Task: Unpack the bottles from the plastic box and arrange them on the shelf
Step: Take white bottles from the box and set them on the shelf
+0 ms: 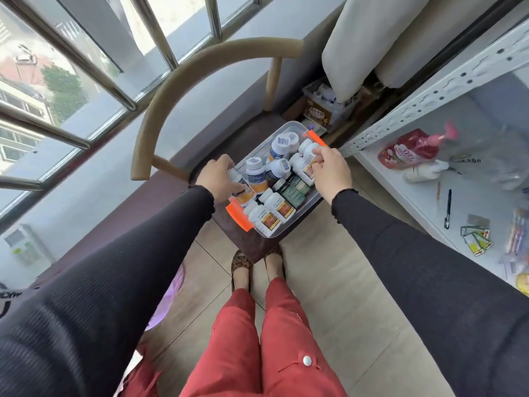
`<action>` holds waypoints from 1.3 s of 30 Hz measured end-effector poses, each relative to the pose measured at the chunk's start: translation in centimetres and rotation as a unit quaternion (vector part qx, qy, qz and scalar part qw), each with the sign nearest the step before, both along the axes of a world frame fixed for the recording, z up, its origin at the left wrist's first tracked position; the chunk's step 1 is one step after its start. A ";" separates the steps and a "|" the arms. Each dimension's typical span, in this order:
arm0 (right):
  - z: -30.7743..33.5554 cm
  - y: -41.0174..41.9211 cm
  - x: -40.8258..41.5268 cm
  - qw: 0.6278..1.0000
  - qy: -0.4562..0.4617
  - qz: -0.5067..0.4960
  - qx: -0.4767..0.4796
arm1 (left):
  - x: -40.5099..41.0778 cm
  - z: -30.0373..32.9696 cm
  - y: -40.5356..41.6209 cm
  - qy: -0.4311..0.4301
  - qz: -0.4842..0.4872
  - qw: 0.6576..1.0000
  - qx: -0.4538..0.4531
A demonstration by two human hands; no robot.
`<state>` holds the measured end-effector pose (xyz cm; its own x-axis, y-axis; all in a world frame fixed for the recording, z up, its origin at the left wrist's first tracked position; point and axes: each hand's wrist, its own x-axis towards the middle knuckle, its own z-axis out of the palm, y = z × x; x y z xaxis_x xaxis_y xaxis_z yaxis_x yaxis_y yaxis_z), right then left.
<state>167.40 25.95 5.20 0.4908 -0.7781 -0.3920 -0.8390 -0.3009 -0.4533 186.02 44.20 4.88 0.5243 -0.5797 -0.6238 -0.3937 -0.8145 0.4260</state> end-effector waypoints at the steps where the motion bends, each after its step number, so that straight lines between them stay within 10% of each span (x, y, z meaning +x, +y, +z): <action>1: 0.0 0.0 0.1 1.000 0.000 0.003 0.001 | 0.0 0.2 0.0 0.004 0.000 1.000 -0.005; 17: -2.1 6.0 9.9 0.986 0.048 0.128 0.100 | 0.7 3.6 2.3 0.031 0.097 0.984 -0.143; 26: 7.1 0.1 1.9 0.924 -0.274 -0.129 0.233 | -1.9 10.9 -3.1 0.172 0.162 0.941 -0.241; 39: 28.5 -9.4 -25.7 0.758 -0.537 -0.314 0.198 | -23.8 29.8 -24.2 0.367 -0.127 0.849 -0.357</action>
<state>141.73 16.58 33.70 0.2738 -0.9163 -0.2924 0.1556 0.3422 -0.9267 162.21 19.98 34.63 -0.0527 -0.9840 -0.1699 0.0673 -0.1733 0.9826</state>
